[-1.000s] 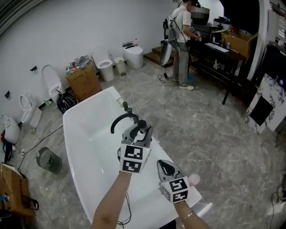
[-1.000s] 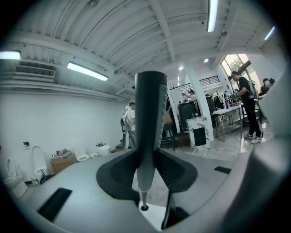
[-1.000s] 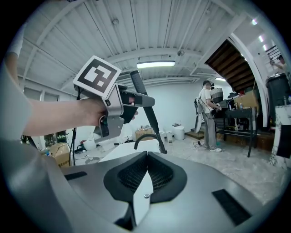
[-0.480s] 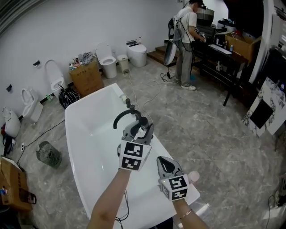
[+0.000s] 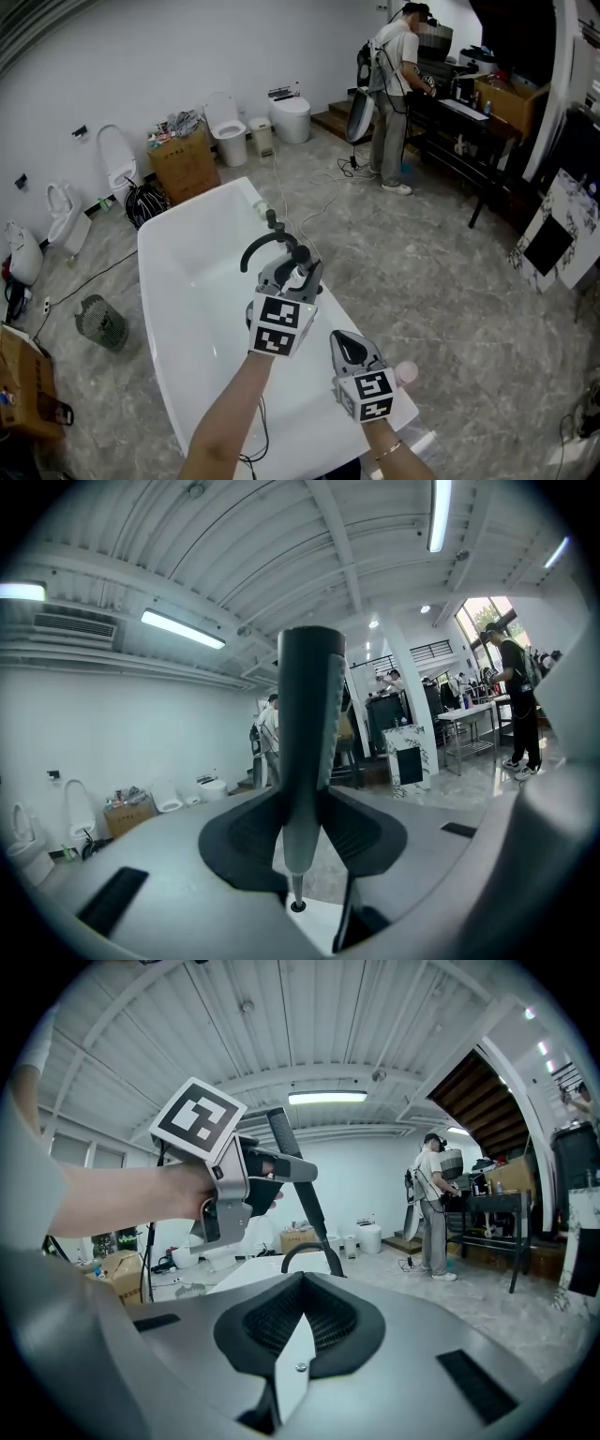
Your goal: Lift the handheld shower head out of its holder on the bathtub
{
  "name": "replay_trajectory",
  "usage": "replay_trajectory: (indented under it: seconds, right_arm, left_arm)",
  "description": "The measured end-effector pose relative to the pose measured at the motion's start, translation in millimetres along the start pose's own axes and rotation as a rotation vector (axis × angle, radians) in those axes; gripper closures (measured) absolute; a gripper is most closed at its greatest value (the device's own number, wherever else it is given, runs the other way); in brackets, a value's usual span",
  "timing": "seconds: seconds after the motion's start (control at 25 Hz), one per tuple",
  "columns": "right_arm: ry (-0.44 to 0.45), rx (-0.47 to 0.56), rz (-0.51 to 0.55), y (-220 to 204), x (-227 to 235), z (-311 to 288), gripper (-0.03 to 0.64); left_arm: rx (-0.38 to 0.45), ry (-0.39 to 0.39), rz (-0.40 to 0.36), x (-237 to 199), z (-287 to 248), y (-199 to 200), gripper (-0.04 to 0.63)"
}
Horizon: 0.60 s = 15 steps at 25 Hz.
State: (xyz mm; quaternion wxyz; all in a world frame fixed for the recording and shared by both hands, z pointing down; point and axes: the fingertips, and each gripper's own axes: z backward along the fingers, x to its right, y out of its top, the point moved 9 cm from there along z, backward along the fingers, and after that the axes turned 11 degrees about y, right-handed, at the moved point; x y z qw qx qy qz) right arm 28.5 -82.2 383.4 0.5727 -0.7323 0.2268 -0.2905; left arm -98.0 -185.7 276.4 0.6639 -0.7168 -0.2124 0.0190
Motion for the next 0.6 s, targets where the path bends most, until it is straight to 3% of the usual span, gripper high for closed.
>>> replay_trajectory:
  seconds: [0.6]
  right_arm:
    - [-0.008,-0.009,0.015,3.0,-0.9,2.3,0.612]
  left_arm:
    - [0.003,-0.009,-0.011,1.9,0.0,4.0,0.443]
